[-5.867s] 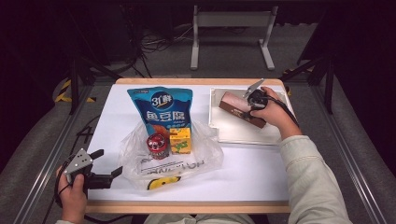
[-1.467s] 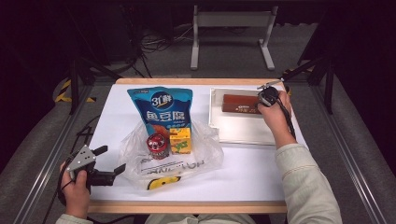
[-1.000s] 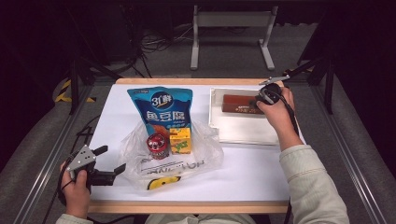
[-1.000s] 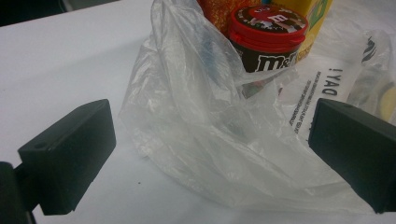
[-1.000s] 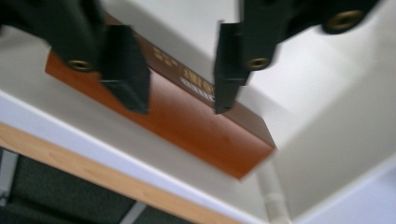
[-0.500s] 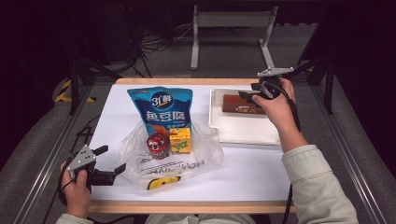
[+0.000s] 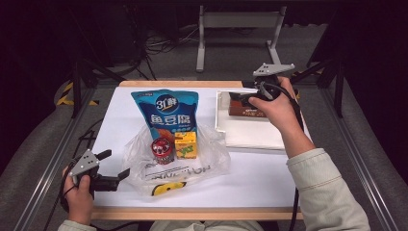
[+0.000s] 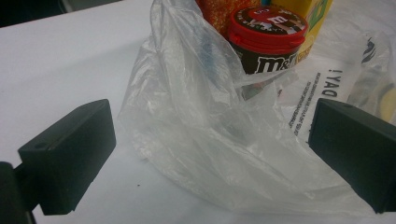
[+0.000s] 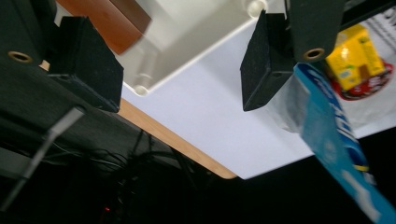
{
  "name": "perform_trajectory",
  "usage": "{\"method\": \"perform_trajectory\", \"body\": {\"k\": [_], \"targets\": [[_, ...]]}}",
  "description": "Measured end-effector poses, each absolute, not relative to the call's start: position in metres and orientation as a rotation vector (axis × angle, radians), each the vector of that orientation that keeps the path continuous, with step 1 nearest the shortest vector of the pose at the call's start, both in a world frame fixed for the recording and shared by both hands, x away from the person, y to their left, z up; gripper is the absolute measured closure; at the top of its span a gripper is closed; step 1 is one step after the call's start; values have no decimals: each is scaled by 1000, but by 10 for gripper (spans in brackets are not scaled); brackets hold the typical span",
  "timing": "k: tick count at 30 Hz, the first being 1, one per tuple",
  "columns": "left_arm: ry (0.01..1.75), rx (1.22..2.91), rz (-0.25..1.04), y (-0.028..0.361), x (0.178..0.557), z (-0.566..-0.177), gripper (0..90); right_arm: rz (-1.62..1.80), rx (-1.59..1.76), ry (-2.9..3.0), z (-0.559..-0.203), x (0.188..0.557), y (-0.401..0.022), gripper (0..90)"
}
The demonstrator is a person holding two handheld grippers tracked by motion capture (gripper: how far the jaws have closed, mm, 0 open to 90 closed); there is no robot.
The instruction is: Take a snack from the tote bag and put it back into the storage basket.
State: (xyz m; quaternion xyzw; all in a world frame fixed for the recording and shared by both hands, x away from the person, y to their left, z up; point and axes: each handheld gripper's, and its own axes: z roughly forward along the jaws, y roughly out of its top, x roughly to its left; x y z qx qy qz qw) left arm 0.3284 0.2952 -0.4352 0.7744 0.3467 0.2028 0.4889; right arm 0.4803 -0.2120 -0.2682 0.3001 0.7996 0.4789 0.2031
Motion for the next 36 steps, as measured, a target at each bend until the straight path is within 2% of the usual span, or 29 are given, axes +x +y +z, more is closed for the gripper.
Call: {"method": "perform_trajectory", "body": {"k": [5,15,36], "targets": [[840,1882,492,295,328,-435,13,1421,766,2264,-264,477,-195,310],[837,1878,491,296,329,-435,13,1500,626,2326,-261,473,-155,248],[831,1886,490,295,329,-435,13,1570,530,2394,-280,483,-113,242]]}}
